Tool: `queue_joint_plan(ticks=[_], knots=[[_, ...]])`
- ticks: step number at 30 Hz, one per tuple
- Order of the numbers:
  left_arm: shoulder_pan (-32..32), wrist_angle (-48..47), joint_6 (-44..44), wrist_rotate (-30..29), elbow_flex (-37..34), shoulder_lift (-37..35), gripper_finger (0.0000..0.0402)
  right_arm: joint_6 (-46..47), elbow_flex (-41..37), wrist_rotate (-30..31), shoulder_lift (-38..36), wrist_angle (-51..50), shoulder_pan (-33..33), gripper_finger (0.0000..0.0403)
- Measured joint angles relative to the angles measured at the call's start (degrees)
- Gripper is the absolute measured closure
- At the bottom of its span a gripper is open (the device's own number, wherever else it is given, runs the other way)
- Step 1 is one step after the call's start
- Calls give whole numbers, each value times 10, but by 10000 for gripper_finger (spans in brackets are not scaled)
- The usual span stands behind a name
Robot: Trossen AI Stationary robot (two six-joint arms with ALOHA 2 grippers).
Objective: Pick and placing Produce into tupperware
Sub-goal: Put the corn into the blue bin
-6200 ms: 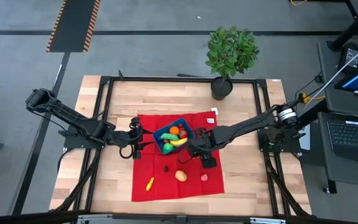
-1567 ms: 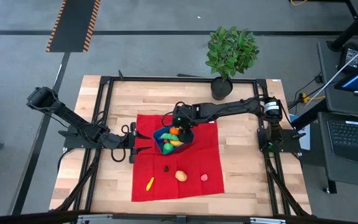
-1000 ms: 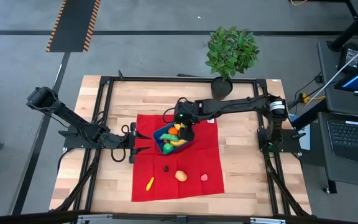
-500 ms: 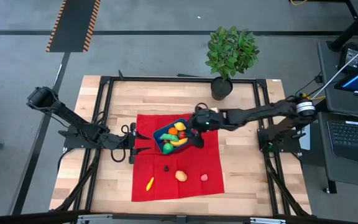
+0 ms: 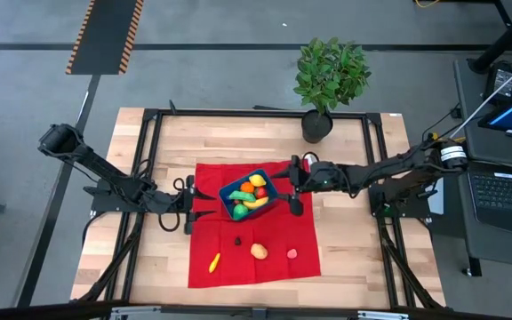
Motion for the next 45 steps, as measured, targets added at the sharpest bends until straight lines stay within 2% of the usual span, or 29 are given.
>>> queue_joint_plan(ticks=[8, 13, 20, 25, 29, 32, 38, 42, 45], knots=[[0, 1, 7, -9, 0, 0, 217, -17, -4, 0, 0, 6, 0, 114], [0, 1, -9, -35, 0, 0, 176, -41, -4, 0, 0, 6, 0, 114], [0, 1, 21, -33, 0, 0, 121, -33, -4, 0, 0, 6, 0, 114], [-6, 1, 27, -32, 0, 0, 118, -30, -4, 0, 0, 6, 0, 114], [-21, -6, -5, -32, 1, 0, 122, -13, -4, 0, 0, 5, 0, 114], [-39, -65, -52, -45, 20, 0, 122, -15, -4, 0, 0, 5, 0, 114], [-90, -263, -187, -76, 118, 6, 118, 15, -4, -1, 0, 5, 0, 114], [-142, -281, -192, -139, 179, 50, 118, 47, -4, -6, 0, -12, 0, 114], [-172, -316, -240, -166, 221, 104, 118, 47, -4, -19, 0, -32, 0, 114]])
